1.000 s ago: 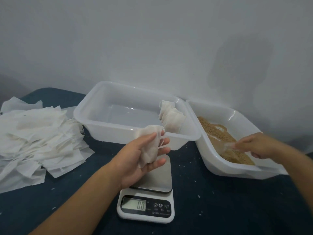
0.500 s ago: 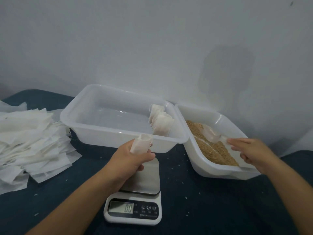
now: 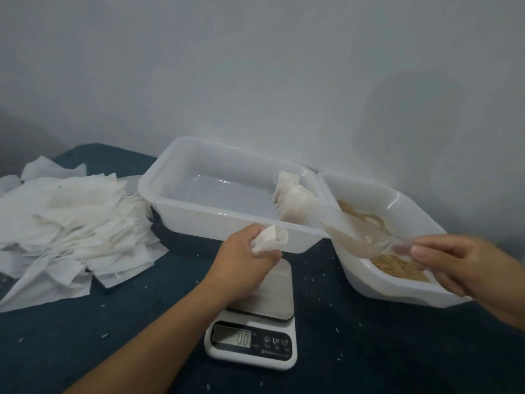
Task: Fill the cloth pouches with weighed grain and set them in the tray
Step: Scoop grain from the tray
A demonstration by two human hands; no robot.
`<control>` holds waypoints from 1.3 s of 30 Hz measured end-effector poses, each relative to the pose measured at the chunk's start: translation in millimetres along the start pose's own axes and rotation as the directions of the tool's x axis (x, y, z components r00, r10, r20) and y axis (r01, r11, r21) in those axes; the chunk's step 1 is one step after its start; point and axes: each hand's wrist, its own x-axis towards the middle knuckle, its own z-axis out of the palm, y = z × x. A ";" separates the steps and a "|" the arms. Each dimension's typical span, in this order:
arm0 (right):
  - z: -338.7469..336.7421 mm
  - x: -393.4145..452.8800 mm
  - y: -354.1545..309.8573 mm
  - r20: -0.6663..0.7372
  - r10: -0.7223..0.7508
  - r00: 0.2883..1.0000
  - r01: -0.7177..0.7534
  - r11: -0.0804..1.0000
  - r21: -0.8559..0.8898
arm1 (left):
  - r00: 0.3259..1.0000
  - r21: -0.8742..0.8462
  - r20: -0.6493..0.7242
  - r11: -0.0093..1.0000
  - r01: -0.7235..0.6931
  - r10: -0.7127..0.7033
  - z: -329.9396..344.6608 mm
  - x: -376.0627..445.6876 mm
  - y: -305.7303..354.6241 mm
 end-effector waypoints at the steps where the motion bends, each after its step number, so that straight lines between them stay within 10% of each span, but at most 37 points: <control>1: 1.1 -2.8 -6.6 0.023 0.002 1.000 -0.001 0.999 -0.033 | 1.000 0.002 -0.001 1.000 -0.004 0.004 0.1 -0.1 0.0; 23: 19.5 -5.6 -108.2 0.119 -0.115 0.986 0.160 0.856 -0.491 | 0.992 0.209 0.038 0.970 -0.125 0.119 0.9 -2.3 -0.7; 39: 22.4 -14.1 -52.6 0.122 0.009 0.993 0.001 0.997 -0.080 | 0.999 -0.046 0.032 0.999 0.027 -0.026 -0.4 -0.7 1.3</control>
